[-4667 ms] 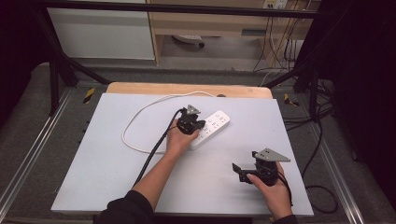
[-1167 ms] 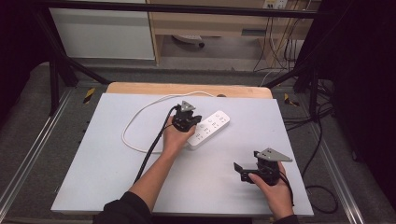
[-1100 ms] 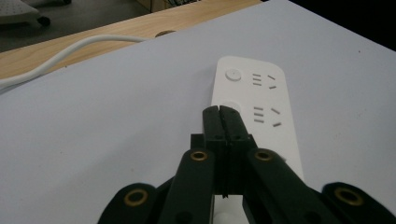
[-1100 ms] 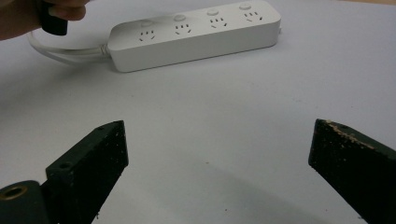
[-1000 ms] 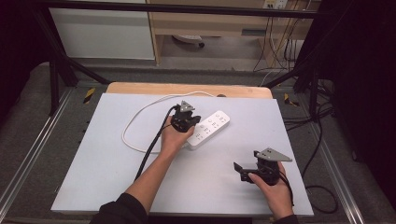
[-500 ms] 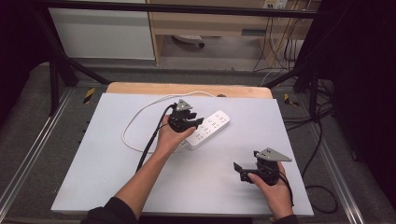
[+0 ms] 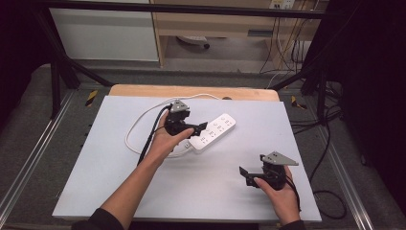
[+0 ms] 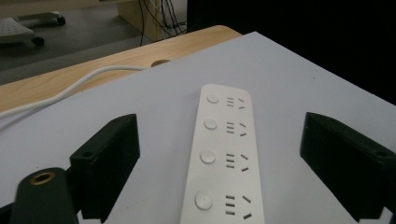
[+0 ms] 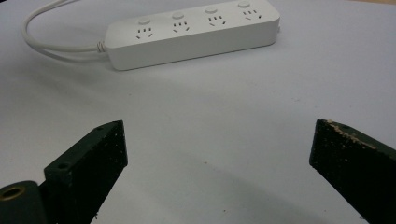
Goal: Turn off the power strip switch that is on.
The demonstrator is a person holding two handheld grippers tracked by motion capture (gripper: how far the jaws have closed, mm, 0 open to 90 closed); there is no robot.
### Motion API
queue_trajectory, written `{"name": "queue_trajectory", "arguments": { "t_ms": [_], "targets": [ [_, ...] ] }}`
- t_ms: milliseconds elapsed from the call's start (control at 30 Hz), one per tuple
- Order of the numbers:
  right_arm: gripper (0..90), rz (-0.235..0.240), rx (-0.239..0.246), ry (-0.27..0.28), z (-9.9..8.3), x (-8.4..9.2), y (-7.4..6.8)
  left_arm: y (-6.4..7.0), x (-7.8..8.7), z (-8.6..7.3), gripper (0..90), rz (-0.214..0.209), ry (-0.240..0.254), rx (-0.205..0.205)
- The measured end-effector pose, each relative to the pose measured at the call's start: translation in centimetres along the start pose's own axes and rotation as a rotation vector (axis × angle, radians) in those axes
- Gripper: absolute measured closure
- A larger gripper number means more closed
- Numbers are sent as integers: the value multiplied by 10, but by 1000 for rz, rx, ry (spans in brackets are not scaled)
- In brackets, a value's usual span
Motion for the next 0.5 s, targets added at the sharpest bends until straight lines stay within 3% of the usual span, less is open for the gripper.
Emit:
{"name": "queue_trajectory", "arguments": {
  "t_ms": [267,500],
  "targets": [
    [45,-3,5,-7,0,-2,-2,-6,25,-3,97,19,1,-1],
    [43,-9,8,-3,0,0,0,-19,50,-10,73,41,8,30]
  ]
}}
Point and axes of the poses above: each handheld gripper's, and its own axes: x roughly backward along the jaws, z roughly out of its top, y roughly to its right, the point moved 6 cm from there along -x, roughly forward along the jaws, and after that the axes turned 5 degrees about -x, right-handed, at the moved point
